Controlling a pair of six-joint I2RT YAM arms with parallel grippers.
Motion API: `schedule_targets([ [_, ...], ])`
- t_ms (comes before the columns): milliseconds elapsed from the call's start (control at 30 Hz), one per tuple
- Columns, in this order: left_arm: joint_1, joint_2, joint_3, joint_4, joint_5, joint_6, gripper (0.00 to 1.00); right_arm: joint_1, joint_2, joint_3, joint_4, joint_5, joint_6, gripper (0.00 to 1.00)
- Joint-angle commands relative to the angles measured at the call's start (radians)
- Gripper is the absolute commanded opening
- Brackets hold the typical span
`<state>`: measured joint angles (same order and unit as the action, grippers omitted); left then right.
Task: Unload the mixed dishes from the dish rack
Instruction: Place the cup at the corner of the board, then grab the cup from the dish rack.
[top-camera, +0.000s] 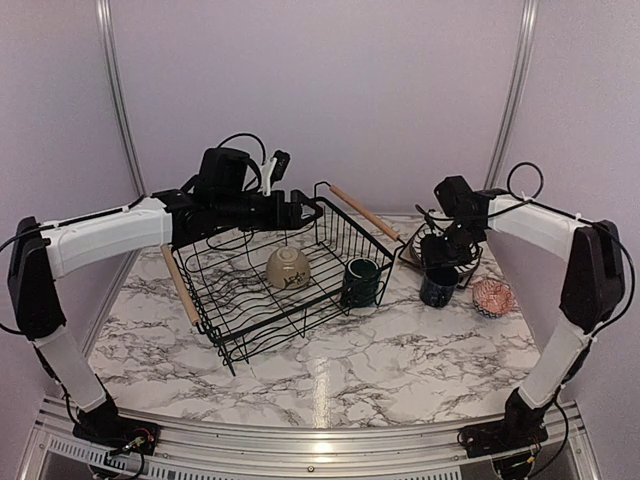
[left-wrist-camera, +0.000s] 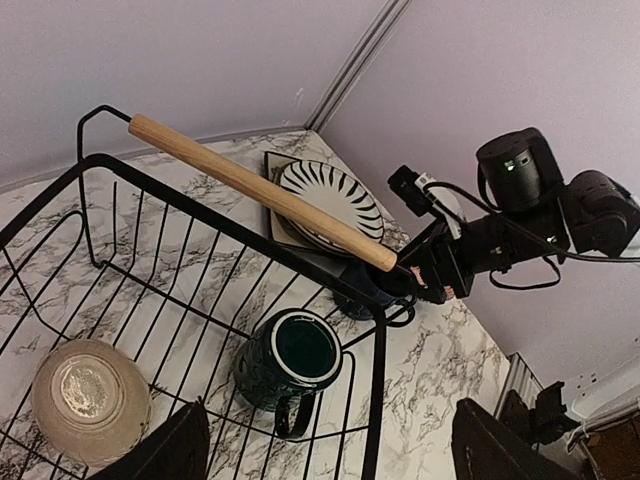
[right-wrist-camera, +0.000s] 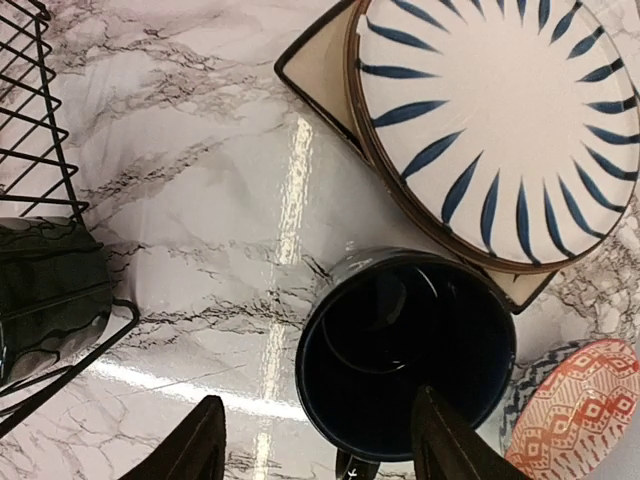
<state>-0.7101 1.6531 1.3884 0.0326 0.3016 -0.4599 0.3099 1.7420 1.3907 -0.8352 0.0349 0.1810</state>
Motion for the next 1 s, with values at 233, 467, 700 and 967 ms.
schedule_targets([
  [233, -0.096, 0.295, 0.348, -0.487, -0.098, 0.234, 0.79, -0.003, -0.216, 0.064, -0.027, 0.113, 0.012, 0.72],
  [467, -0.144, 0.444, 0.486, -0.596, -0.149, 0.282, 0.69, -0.003, -0.309, 0.069, 0.026, 0.119, 0.015, 0.75],
  [700, -0.152, 0.527, 0.536, -0.595, -0.133, 0.284, 0.62, -0.003, -0.367, 0.068, 0.048, 0.139, 0.008, 0.76],
  [967, -0.155, 0.594, 0.596, -0.59, -0.098, 0.295, 0.55, -0.003, -0.389, 0.045, 0.063, 0.139, 0.008, 0.77],
])
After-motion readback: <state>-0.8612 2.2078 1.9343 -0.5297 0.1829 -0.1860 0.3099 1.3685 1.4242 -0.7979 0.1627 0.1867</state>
